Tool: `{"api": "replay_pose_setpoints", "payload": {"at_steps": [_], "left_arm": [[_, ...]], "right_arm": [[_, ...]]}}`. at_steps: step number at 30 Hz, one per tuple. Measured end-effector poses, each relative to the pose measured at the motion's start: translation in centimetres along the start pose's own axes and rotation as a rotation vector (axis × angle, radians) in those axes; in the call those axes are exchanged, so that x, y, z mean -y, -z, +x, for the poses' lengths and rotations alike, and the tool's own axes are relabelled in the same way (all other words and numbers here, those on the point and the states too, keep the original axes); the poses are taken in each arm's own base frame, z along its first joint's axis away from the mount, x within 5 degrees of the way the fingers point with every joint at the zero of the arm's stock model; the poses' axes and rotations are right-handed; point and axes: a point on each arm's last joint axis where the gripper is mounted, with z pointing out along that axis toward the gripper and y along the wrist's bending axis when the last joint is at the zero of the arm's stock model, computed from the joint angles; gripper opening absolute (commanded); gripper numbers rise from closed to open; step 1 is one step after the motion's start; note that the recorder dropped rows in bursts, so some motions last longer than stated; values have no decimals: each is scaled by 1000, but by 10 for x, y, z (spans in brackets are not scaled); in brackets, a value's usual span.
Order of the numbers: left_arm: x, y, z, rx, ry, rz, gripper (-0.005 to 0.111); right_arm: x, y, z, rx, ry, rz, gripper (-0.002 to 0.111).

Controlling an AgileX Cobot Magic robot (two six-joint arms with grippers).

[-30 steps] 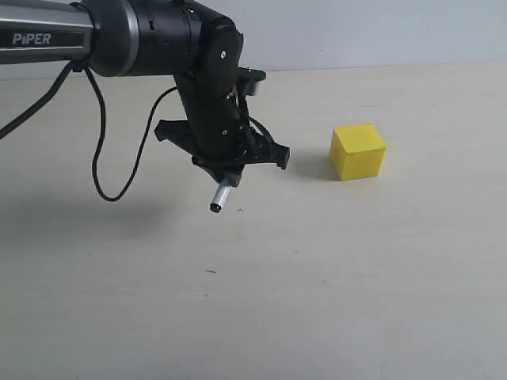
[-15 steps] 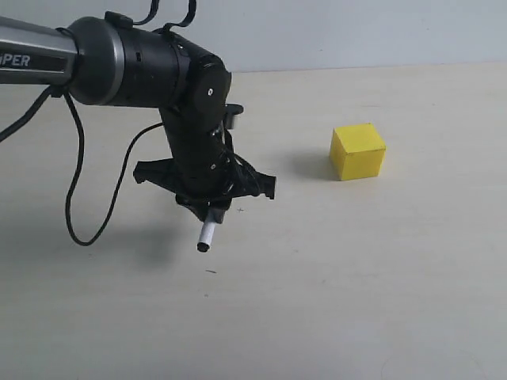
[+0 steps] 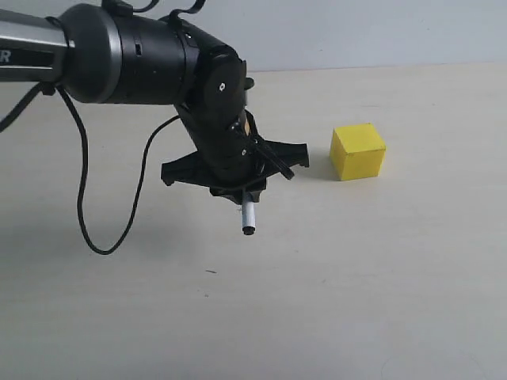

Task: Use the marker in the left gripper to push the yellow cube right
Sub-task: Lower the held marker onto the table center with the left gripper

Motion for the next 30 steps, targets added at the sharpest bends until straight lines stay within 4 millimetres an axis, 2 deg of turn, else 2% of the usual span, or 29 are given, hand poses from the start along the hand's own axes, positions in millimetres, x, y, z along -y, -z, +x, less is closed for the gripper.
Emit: {"api": "replay_pose_setpoints", "payload": {"at_steps": [7,13,30], "left_arm": [[-1,-29,-1,0,35,4,0],[-12,-47,-4,-24,84,-33,0],[-15,-49,-6,-18,80,-45,0]], "right_arm": [[0,0,0,0,0,0,0],[0,0,0,0,0,0,0],[0,0,0,0,0,0,0]]}}
